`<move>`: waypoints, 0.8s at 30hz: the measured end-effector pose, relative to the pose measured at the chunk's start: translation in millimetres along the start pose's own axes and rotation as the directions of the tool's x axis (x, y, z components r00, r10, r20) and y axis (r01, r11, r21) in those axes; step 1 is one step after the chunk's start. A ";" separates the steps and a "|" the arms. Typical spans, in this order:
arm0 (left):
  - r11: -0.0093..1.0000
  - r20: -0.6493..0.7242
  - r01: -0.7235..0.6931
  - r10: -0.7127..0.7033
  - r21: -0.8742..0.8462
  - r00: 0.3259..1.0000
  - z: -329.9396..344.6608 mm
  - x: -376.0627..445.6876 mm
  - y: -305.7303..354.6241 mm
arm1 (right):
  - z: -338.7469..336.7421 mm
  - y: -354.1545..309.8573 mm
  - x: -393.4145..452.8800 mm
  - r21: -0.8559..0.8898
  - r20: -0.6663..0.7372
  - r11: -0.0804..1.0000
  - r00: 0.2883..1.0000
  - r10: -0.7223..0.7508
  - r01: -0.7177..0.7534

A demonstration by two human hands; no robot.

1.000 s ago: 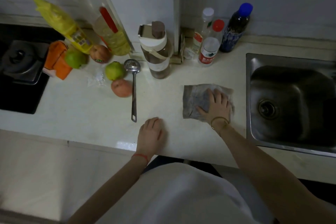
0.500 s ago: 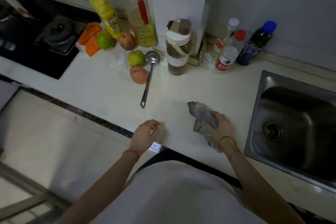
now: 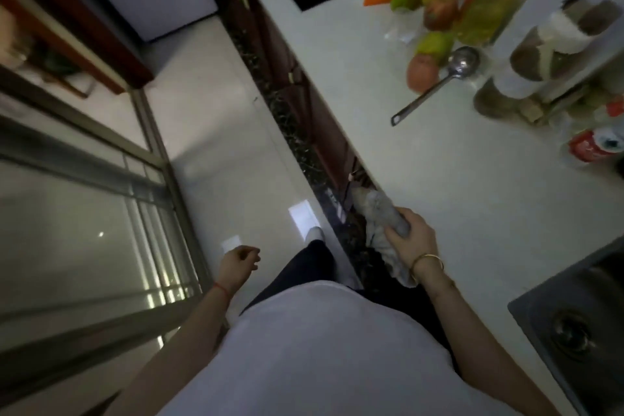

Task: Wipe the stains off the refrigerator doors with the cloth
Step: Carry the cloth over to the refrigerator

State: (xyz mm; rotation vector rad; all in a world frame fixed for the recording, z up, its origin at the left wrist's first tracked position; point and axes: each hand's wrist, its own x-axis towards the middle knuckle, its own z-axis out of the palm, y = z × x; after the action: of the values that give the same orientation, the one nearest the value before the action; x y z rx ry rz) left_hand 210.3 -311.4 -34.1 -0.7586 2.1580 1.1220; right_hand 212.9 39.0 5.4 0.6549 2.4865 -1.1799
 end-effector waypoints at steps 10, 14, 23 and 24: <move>0.884 -0.104 0.350 -0.397 -0.311 0.912 -83.6 1.3 -99.7 | 104.9 -62.8 66.9 -0.273 0.279 0.960 0.960 0.026 0.054; 0.824 -0.083 0.391 -0.460 -0.410 0.884 -140.4 40.1 -99.3 | 141.7 -94.1 109.1 -0.373 0.293 0.928 0.950 0.107 0.010; 0.806 -0.024 0.396 -0.451 -0.440 0.892 -257.2 146.1 -55.4 | 201.8 -211.8 183.8 -0.281 0.205 0.954 0.965 0.165 -0.103; 0.808 -0.023 0.399 -0.452 -0.434 0.892 -265.4 160.3 -48.0 | 206.3 -222.6 195.4 -0.294 0.206 0.946 0.958 0.199 -0.133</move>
State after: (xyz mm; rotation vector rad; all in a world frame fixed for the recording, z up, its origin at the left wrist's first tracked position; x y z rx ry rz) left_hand 75.3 -594.2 -47.5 -1.4639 1.7138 1.3251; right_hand -52.7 -194.5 -67.1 0.5979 2.2868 -0.7766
